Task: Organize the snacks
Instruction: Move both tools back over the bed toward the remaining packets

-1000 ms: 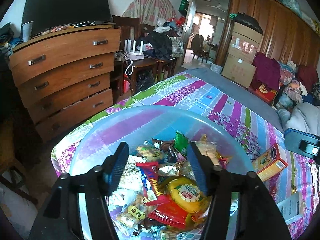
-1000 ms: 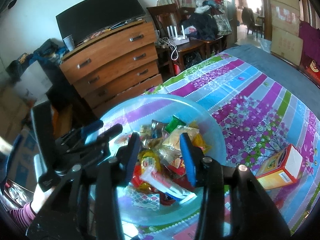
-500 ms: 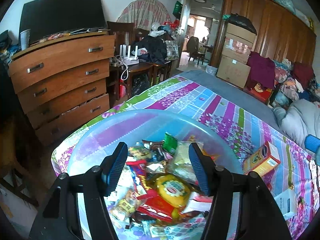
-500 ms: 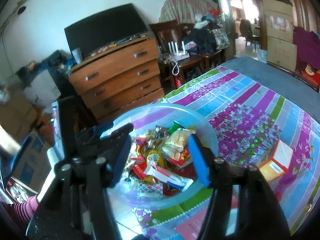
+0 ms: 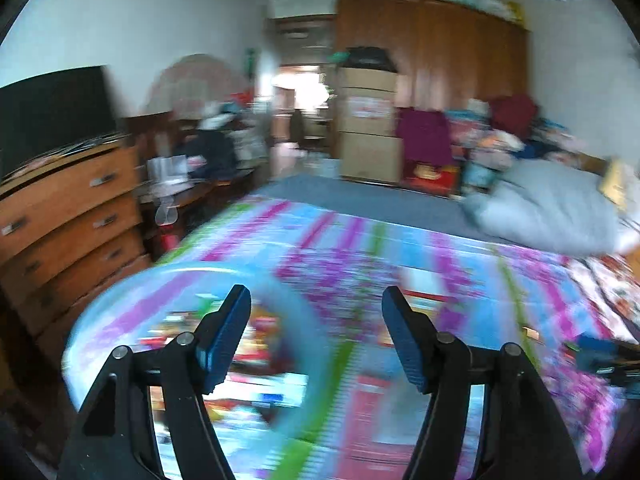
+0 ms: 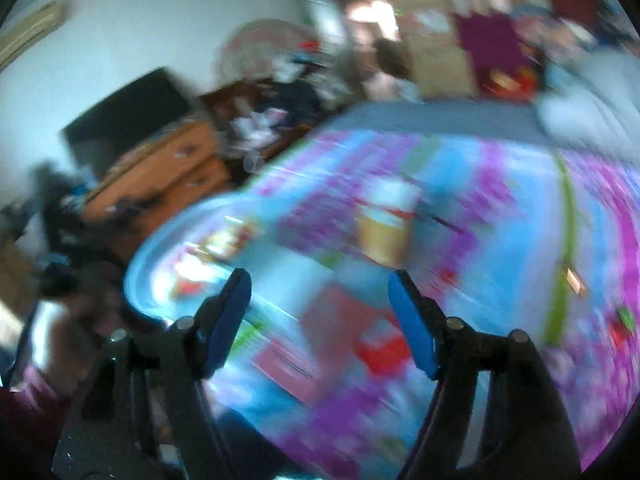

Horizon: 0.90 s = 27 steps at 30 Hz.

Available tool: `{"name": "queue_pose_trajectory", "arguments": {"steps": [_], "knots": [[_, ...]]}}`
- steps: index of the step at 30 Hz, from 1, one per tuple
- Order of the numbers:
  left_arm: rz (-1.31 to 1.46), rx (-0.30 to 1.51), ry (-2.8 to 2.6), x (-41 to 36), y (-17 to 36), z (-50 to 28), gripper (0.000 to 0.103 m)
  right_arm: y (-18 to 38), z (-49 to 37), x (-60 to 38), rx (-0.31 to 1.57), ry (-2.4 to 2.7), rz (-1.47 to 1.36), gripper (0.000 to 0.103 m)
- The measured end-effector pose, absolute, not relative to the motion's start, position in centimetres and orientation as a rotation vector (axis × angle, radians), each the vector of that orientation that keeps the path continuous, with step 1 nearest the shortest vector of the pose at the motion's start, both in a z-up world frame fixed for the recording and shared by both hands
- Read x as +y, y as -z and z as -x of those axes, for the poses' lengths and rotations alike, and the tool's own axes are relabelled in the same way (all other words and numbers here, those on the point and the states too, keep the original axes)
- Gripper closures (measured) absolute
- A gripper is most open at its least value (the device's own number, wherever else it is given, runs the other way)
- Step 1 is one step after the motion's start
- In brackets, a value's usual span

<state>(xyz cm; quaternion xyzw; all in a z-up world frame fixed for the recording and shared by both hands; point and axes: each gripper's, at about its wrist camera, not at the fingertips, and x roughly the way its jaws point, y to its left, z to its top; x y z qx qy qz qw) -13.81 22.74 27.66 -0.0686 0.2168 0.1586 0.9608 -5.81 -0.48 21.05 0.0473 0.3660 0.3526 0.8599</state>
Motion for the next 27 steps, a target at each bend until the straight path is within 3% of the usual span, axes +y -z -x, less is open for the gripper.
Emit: {"name": "queue_pose_trajectory", "arguments": {"steps": [9, 19, 22, 27], "knots": [[0.01, 0.574, 0.006, 9.0, -24.1, 9.3, 0.034, -11.7, 0.4, -20.6, 0.911, -0.277, -0.264, 0.031], [-0.052, 0.7, 0.092, 2.3, -18.4, 4.9, 0.034, -8.6, -9.8, -29.4, 0.896, -0.166, -0.308, 0.031], [-0.06, 0.71, 0.101, 1.6, -17.5, 4.0, 0.034, -7.8, -12.1, -30.8, 0.865, -0.257, -0.355, 0.044], [-0.1, 0.734, 0.116, 0.5, -16.2, 3.2, 0.034, -5.4, -15.2, -33.8, 0.837, -0.335, -0.514, 0.046]]}}
